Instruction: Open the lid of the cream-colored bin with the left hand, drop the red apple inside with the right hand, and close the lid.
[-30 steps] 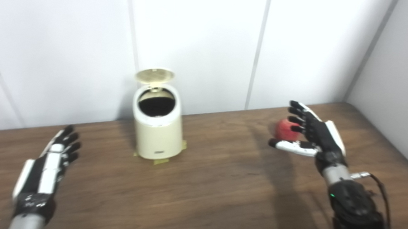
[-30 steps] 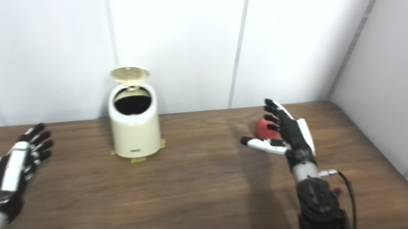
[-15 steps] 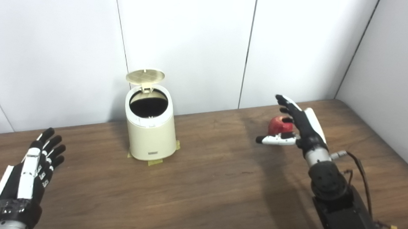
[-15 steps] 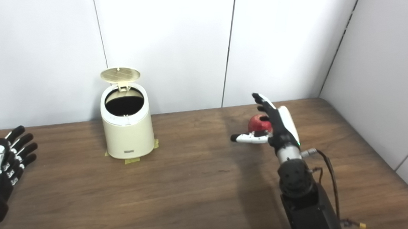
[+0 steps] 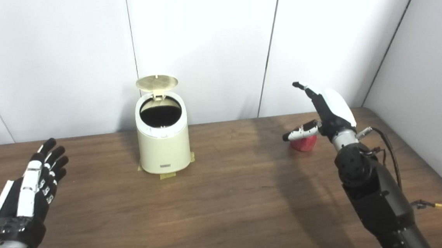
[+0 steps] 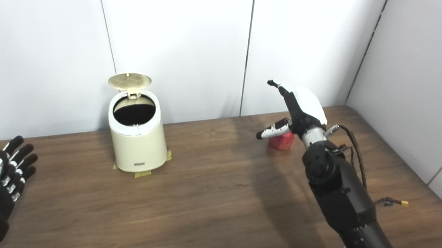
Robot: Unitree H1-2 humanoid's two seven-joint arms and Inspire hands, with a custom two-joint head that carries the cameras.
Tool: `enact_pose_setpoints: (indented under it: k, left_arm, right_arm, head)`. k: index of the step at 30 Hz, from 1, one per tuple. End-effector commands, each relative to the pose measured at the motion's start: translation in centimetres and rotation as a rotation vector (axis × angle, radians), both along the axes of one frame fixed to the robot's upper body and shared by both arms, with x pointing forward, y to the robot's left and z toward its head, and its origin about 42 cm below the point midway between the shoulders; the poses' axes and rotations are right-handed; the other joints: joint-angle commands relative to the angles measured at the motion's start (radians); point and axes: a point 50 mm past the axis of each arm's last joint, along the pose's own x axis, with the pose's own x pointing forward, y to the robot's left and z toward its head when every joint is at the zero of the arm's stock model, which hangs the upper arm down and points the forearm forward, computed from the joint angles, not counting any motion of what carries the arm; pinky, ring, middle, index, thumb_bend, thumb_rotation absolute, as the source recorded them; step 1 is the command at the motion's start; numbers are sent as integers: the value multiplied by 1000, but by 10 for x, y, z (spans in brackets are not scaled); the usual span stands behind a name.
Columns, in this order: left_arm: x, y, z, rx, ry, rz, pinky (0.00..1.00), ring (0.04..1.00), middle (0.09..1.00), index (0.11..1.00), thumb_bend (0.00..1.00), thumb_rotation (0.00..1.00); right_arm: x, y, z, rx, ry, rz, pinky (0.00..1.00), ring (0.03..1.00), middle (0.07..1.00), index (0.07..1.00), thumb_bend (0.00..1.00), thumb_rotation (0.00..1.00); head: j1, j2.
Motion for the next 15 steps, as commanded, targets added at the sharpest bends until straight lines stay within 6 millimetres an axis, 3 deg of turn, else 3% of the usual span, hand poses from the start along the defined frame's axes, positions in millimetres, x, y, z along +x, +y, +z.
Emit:
enact_pose_setpoints:
  k: [1,15]
  left_arm:
    - [2,-1,22,15,-80,-14,994,968,963,1000,264,1000]
    - [-1,-1,27,22,-82,-19,998,969,961,1000,249,1000]
  right_arm:
    - [11,-9,38,-89,-71,-7,846,914,910,846,891,15]
    - [48,-15,56,-371,214,51,765,891,862,824,924,38]
  head:
    - [-1,1]
    - [0,11]
